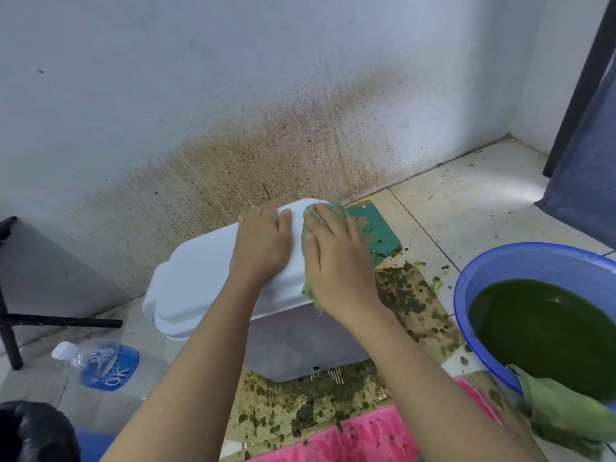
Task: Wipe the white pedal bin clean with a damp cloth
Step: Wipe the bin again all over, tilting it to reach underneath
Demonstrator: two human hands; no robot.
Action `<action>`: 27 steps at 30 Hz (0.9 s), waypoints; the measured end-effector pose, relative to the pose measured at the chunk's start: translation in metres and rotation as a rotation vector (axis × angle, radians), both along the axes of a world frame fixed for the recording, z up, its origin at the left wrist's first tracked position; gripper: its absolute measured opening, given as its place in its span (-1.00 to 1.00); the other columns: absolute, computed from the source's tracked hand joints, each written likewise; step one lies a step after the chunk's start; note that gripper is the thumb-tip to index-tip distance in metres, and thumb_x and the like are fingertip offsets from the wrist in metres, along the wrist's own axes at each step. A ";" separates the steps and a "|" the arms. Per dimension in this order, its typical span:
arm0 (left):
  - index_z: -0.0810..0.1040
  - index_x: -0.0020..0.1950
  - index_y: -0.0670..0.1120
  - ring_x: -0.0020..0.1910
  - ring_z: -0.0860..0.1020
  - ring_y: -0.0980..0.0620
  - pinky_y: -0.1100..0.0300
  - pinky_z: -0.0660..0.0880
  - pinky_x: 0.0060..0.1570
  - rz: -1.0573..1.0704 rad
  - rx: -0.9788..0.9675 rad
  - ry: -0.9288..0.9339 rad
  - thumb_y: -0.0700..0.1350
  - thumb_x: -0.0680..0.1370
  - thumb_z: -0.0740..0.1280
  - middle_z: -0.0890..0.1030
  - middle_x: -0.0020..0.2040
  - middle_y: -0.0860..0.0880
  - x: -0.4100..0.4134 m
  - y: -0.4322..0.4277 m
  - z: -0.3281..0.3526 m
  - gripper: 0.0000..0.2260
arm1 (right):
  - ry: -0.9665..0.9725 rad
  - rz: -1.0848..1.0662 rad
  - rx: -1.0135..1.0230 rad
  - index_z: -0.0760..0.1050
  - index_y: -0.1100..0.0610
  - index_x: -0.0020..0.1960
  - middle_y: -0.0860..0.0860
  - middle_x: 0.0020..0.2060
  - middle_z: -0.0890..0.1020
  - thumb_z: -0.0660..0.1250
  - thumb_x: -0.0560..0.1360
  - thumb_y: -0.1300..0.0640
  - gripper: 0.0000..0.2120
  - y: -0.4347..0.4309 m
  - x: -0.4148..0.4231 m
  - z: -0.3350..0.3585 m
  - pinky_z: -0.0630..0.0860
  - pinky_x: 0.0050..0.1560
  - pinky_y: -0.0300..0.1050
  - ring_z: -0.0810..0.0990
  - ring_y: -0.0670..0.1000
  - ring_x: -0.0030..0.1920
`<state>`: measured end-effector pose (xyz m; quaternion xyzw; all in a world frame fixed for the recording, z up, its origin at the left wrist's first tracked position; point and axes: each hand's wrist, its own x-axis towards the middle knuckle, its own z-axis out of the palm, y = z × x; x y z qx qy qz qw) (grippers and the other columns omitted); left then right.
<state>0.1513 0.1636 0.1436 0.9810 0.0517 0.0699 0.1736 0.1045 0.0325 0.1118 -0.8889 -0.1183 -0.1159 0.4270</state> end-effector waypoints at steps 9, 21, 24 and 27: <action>0.47 0.28 -0.27 0.36 0.37 -0.22 -0.20 0.16 0.44 0.015 0.050 0.051 0.02 0.71 0.02 0.52 0.28 -0.24 0.008 -0.001 0.000 -0.58 | 0.337 0.056 0.232 0.30 0.04 0.52 0.02 0.53 0.29 0.12 0.62 -0.03 -0.52 -0.014 0.077 0.011 0.23 0.47 0.13 0.26 0.14 0.49; 0.37 0.49 -0.16 0.50 0.26 -0.18 -0.15 -0.02 0.54 0.014 0.048 0.034 0.03 0.71 0.02 0.42 0.45 -0.18 0.002 0.000 0.000 -0.57 | -0.018 -0.079 0.370 0.38 0.10 0.47 -0.05 0.49 0.32 0.03 0.68 0.03 -0.59 -0.019 -0.038 -0.034 0.17 0.48 -0.20 0.23 -0.08 0.50; 0.38 0.48 -0.15 0.51 0.26 -0.16 -0.12 -0.06 0.55 0.009 0.051 0.038 0.03 0.71 0.01 0.42 0.45 -0.16 0.001 0.001 0.001 -0.57 | 0.029 -0.030 0.380 0.43 0.12 0.43 0.00 0.49 0.34 0.06 0.68 0.06 -0.62 -0.023 -0.006 -0.027 0.15 0.48 -0.17 0.24 -0.03 0.50; 0.40 0.45 -0.14 0.49 0.27 -0.16 -0.11 -0.06 0.55 0.007 0.047 0.033 0.03 0.71 0.01 0.45 0.41 -0.16 0.003 0.000 0.001 -0.58 | 0.178 0.061 0.411 0.43 0.07 0.43 0.01 0.52 0.30 0.10 0.67 0.03 -0.62 -0.031 0.036 -0.020 0.11 0.46 -0.14 0.22 -0.01 0.52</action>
